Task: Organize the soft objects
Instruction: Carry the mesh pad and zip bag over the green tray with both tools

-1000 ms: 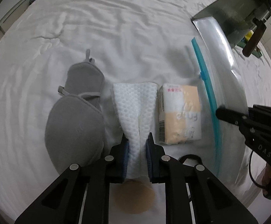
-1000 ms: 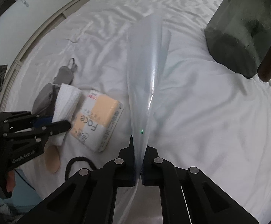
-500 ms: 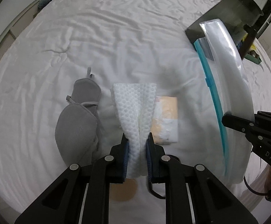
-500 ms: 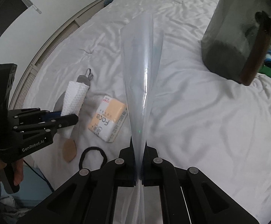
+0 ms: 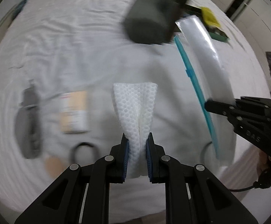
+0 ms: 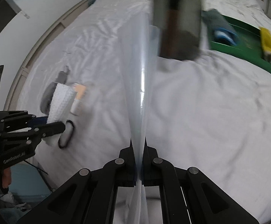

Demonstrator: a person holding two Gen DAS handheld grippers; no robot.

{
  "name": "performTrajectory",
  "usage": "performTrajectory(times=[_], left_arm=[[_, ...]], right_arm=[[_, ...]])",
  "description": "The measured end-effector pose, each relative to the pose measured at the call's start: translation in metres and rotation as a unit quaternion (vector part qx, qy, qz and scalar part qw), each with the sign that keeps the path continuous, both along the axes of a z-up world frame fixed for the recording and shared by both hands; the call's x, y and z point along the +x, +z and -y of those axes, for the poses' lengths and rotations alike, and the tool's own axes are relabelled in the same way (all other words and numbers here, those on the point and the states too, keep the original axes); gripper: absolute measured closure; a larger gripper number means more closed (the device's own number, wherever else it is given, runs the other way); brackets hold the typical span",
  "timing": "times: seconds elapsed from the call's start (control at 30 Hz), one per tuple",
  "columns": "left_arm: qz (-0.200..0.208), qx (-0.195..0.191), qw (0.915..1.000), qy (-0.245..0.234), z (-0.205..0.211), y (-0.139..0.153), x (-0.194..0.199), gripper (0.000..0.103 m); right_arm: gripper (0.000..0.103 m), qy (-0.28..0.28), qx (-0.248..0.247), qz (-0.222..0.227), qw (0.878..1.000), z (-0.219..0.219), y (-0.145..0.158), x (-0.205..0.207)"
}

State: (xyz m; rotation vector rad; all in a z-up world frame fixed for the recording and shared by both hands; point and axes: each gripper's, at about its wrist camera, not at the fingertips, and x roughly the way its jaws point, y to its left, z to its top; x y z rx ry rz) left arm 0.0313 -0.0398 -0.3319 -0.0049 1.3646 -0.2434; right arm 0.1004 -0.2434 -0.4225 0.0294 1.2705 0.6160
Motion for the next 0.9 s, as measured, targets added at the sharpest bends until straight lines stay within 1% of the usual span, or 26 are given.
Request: performTrajectory(times=[0.13,0.17,0.27,0.3,0.37,0.43,0.5,0.6,0.7,0.83,0.9], left_arm=[[-0.008,-0.027,0.9991,-0.032,0.055,0.001,0.01,0.089],[-0.009,-0.035,0.9986,-0.038,0.068,0.003,0.012,0.089],[-0.005,-0.06,0.9971,-0.048,0.108,0.009,0.03,0.089],[0.0,-0.072,0.9961,-0.052,0.124,0.012,0.041,0.089],[0.017,-0.082,0.9951,-0.053,0.147,0.019,0.06,0.089],[0.039,-0.091,0.994,-0.048,0.172,0.024,0.087,0.089],[0.057,-0.101,0.9925,-0.038,0.19,0.028,0.119,0.089],[0.095,-0.098,0.9905,-0.017,0.216,0.032,0.17,0.089],[0.119,-0.101,0.9876,0.009,0.236,0.034,0.221,0.089],[0.141,-0.104,0.9838,0.038,0.258,0.029,0.286,0.089],[0.146,-0.096,0.9832,0.053,0.265,0.023,0.311,0.089]], right_arm=[[0.101,-0.025,-0.017,-0.006,1.0,0.053,0.007,0.003],[0.101,-0.032,-0.022,-0.006,0.999,0.07,0.009,0.006],[0.101,-0.043,-0.032,-0.002,0.999,0.103,0.018,0.015],[0.101,-0.047,-0.033,-0.001,0.998,0.118,0.021,0.023],[0.101,-0.05,-0.035,0.005,0.998,0.136,0.027,0.036],[0.101,-0.052,-0.037,0.016,0.998,0.157,0.032,0.056],[0.101,-0.054,-0.032,0.028,0.998,0.176,0.037,0.081],[0.101,-0.053,-0.035,0.053,0.997,0.2,0.043,0.127],[0.101,-0.058,-0.035,0.076,0.995,0.22,0.045,0.177],[0.101,-0.061,-0.022,0.107,0.992,0.236,0.052,0.246],[0.101,-0.064,-0.006,0.114,0.991,0.238,0.055,0.273]])
